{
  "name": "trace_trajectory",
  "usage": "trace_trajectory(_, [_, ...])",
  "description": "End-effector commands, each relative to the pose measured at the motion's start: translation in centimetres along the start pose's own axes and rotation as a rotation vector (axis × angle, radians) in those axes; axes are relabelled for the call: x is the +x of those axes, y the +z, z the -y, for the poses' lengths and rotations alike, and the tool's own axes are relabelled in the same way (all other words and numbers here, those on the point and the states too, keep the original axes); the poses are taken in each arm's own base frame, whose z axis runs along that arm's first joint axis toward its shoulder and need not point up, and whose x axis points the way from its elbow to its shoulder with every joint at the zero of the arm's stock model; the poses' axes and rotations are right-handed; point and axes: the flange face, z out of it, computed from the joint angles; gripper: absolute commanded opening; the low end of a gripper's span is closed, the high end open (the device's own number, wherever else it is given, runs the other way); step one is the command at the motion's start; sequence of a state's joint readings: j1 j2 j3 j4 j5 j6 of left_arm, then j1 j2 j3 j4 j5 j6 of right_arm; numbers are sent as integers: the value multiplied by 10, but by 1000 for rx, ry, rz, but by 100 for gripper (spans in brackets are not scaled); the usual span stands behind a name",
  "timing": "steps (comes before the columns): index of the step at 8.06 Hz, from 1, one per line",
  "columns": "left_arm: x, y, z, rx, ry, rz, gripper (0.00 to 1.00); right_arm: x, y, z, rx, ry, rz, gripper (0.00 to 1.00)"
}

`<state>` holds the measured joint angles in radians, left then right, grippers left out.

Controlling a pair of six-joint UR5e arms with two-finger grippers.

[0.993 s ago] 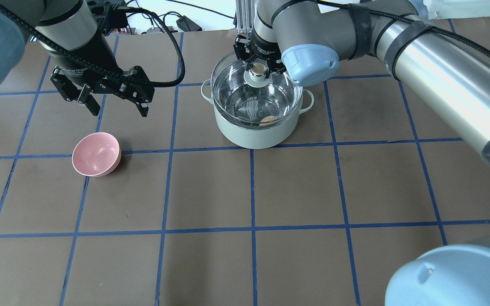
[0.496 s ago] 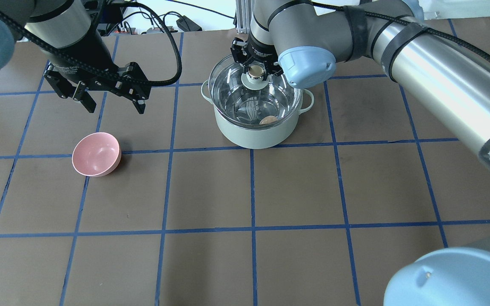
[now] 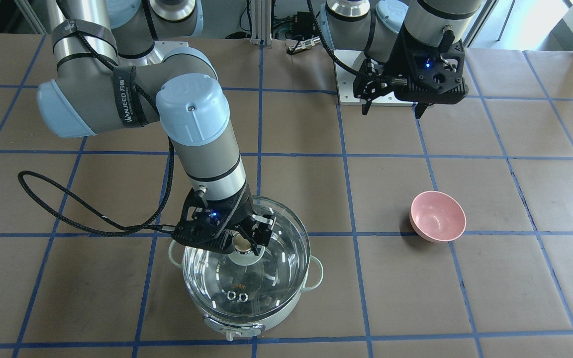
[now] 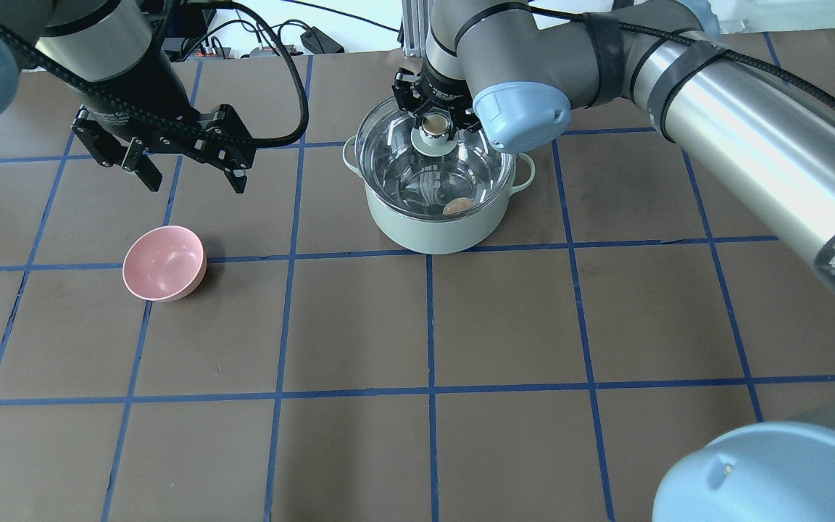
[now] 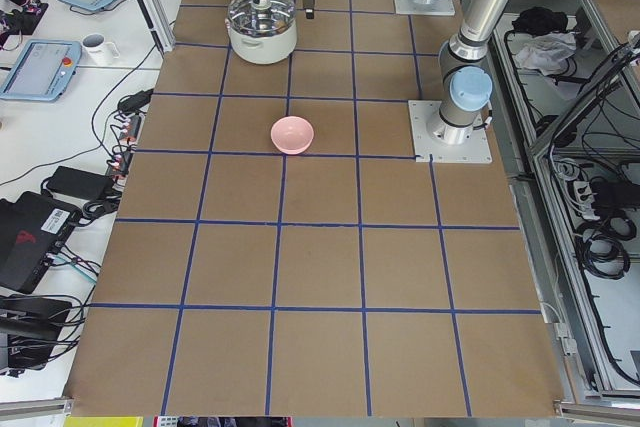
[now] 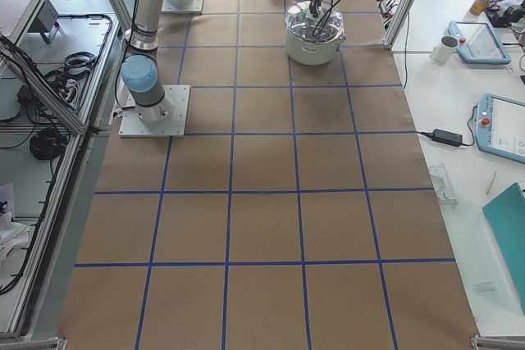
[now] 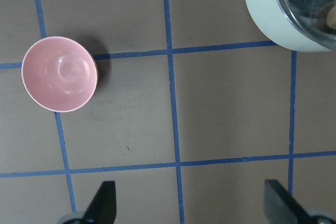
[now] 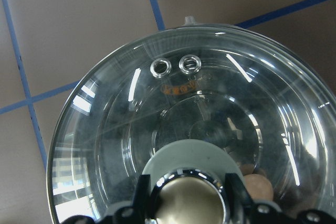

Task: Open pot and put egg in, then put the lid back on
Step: 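Lower the glass lid onto the pot with the right gripper and release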

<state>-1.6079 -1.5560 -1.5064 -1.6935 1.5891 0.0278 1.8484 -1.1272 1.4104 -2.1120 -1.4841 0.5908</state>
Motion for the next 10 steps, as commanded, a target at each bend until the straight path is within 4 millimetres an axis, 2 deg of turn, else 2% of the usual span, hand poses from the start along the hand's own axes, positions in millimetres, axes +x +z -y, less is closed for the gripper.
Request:
trace_trajectory(1, [1, 0, 0, -1, 1, -1, 100, 1, 3, -1, -5, 0, -4, 13])
trace_trajectory(5, [0, -1, 0, 1, 0, 0, 100, 2, 5, -1, -6, 8, -5, 21])
trace_trajectory(10, [2, 0, 0, -1, -7, -3, 100, 3, 7, -3, -9, 2, -9, 39])
